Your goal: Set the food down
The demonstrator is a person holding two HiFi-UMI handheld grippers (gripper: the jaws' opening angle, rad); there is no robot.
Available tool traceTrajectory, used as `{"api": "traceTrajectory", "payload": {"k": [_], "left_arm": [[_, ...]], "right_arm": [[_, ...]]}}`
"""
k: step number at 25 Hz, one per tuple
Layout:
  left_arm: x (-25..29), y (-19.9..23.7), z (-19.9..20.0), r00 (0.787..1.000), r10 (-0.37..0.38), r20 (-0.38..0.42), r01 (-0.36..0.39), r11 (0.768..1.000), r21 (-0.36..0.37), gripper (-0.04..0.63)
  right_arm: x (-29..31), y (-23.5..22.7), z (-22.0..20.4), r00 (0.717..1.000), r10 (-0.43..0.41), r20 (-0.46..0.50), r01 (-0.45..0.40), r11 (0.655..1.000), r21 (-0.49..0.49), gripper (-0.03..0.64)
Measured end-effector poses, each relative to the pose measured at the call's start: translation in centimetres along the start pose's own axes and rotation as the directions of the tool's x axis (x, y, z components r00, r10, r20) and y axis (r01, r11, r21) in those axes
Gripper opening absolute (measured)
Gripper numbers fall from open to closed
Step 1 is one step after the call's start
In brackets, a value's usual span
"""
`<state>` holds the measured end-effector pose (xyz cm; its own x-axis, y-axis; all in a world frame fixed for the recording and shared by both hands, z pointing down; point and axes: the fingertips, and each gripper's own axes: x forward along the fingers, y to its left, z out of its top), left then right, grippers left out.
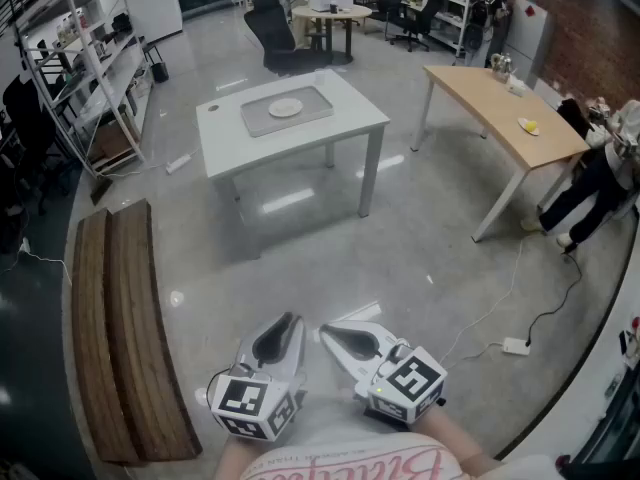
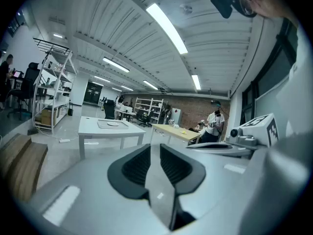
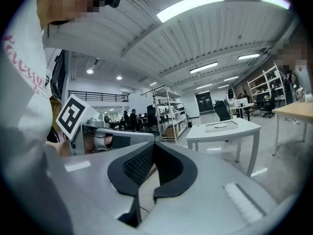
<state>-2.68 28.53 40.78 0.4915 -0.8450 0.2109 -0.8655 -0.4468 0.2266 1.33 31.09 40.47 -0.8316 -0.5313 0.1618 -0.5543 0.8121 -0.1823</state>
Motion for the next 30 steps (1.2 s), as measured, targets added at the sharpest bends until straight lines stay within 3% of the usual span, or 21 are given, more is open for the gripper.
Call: {"api": "traceTrajectory", "payload": {"k": [14,22,30], "left_arm": [[4.7,3.9,1.4,0.999,0.034,0.001,-0.034,0.999,-0.041,0.054],[10.4,7.5,3.8,1.0,0.029,0.009,-0.028,0.998,-0.051,0.052],[16.3,11.5,6.4,1.0,-0.01,0.011,0.011,0.998,-0.054,0.052]], "right_arm": [[3.4,-4.7,0.2,1.0,0.003,-0.03,-0.002,0.999,0.039,0.0],[7.2,-8.9,2.1,0.999,0.037,-0.028,-0.036,0.999,0.027,0.002],[12.2,-14.3,4.0,0.999,0.016,-0.05,-0.014,0.999,0.041,0.002]]}}
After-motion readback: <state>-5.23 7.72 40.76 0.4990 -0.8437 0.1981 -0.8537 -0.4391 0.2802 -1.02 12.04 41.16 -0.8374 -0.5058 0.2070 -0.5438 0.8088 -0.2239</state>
